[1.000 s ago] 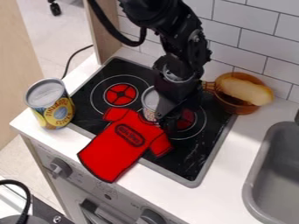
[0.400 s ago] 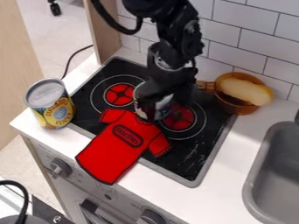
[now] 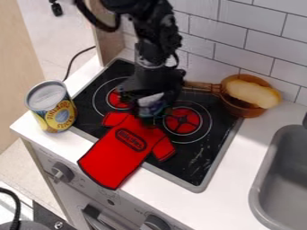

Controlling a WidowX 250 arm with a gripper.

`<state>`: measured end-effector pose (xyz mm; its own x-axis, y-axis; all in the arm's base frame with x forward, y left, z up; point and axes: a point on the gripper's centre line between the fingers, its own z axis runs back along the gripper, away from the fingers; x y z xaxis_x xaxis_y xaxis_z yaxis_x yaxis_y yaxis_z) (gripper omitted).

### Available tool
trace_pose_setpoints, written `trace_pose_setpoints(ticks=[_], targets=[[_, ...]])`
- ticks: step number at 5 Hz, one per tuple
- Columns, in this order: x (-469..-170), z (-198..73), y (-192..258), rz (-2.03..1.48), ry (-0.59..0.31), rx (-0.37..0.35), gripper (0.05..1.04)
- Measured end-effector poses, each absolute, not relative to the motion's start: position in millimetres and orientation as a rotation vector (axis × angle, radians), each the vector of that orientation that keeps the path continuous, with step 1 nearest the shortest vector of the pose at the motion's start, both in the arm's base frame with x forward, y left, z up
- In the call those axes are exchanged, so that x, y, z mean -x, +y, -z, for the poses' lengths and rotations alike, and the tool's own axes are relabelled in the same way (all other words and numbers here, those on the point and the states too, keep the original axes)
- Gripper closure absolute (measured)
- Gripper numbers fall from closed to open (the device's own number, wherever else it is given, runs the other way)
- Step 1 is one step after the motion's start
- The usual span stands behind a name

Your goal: Put the small can in the right burner to the top side of the left burner

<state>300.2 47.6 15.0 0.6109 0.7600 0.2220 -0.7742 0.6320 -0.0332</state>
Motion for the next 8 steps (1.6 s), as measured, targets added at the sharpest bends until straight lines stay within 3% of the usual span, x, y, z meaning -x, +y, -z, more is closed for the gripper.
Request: trace_pose_setpoints(ticks=[4, 7, 8], targets=[[-328.8, -25.6, 106.1, -0.728, -0.283, 0.020, 0.083], [-350.9, -30.2, 140.6, -0.795, -0.318, 0.001, 0.083], [-348.7, -30.2, 140.7, -0.812, -0.306, 0.028, 0.083]])
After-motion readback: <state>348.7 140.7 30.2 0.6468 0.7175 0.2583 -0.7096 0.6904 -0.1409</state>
